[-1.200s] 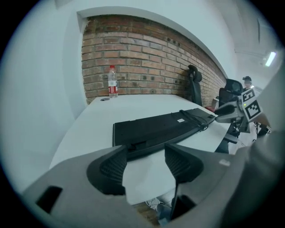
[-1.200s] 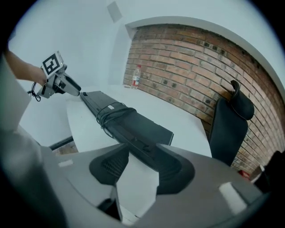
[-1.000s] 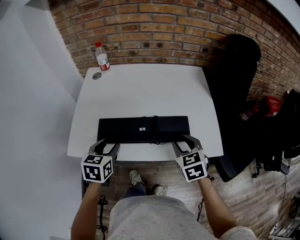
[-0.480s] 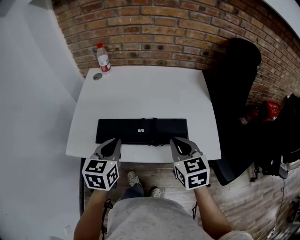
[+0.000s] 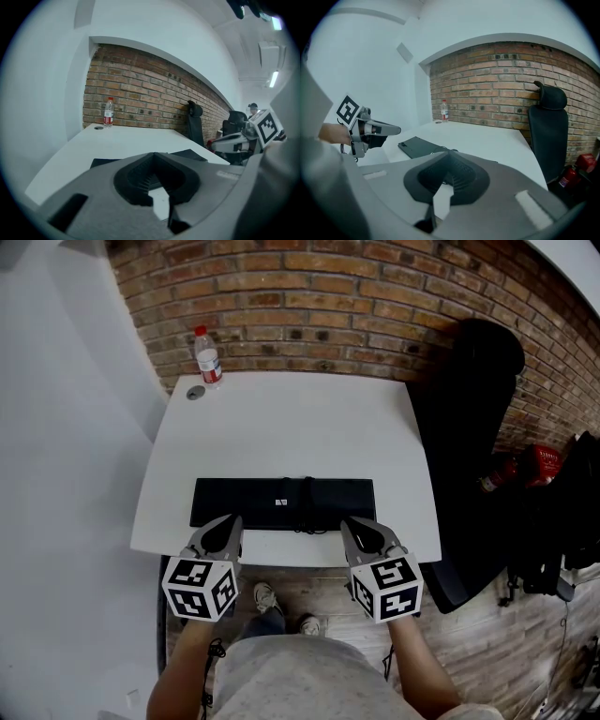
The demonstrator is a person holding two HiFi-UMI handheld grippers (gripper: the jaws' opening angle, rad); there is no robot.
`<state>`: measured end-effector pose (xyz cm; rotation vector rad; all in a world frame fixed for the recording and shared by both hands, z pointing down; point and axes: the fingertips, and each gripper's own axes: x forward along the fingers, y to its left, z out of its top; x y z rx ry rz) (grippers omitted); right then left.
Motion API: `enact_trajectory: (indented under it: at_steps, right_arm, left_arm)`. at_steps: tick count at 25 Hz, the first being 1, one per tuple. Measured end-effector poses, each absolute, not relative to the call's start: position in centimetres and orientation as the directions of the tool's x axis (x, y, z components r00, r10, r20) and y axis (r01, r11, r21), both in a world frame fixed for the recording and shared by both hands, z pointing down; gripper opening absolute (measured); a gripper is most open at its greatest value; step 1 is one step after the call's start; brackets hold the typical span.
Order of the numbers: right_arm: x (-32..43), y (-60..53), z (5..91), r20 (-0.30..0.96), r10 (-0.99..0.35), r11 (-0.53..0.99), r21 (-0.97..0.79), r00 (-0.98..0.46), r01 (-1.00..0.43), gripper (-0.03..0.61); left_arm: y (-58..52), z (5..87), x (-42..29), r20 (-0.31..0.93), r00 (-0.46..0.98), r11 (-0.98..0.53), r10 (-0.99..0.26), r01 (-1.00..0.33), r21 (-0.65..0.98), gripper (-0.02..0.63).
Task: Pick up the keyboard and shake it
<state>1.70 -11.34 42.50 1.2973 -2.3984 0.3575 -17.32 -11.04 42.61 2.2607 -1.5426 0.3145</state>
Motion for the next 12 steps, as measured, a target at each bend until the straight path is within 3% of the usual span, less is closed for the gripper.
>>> enact_trajectory:
  at_steps: [12]
  right_arm:
    - [1.23, -11.36, 42.55, 0.458, -0.734, 0.543, -0.050, -0.502, -0.838, 0.012]
  left_arm:
    - [-11.02, 42.89, -17.62, 0.411, 0.371, -0.319, -0.833, -0.928, 0.191, -0.006]
